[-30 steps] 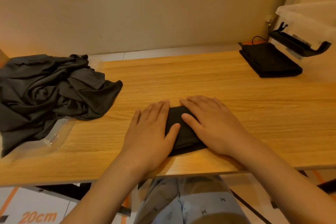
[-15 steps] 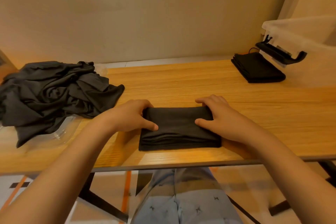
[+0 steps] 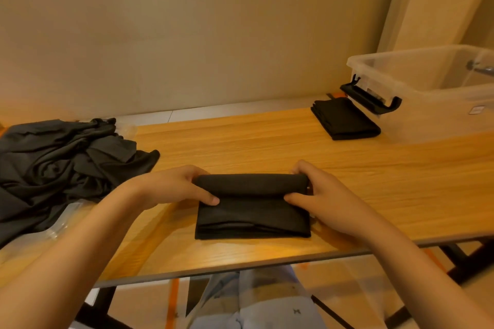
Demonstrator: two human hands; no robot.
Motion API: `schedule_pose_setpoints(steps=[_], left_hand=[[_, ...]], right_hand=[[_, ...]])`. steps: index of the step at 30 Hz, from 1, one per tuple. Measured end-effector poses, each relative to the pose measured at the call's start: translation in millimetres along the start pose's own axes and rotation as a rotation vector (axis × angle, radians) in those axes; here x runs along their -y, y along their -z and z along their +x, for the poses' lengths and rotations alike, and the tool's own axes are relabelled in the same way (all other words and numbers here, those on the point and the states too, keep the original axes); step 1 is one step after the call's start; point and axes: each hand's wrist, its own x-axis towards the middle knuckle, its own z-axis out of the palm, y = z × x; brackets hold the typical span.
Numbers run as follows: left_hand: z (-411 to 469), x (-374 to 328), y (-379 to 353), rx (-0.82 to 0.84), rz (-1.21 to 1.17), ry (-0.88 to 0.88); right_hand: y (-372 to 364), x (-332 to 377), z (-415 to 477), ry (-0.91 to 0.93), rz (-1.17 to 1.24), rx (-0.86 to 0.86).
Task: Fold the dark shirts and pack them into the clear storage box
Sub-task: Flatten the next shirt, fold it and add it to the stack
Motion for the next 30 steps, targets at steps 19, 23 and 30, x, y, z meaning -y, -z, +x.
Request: schedule_pose_setpoints(steps=[19, 23, 30], left_hand=[[262, -215, 34, 0.044, -0.353, -0.276], [307, -231, 29, 0.076, -0.355, -0.267], [349, -239, 16, 0.163, -0.339, -0.299]], right_hand=[[94, -58, 91, -0.384, 1.151, -0.807], [95, -75, 108, -0.395, 1.101, -0.864], [100, -100, 117, -0.429, 1.028, -0.87]])
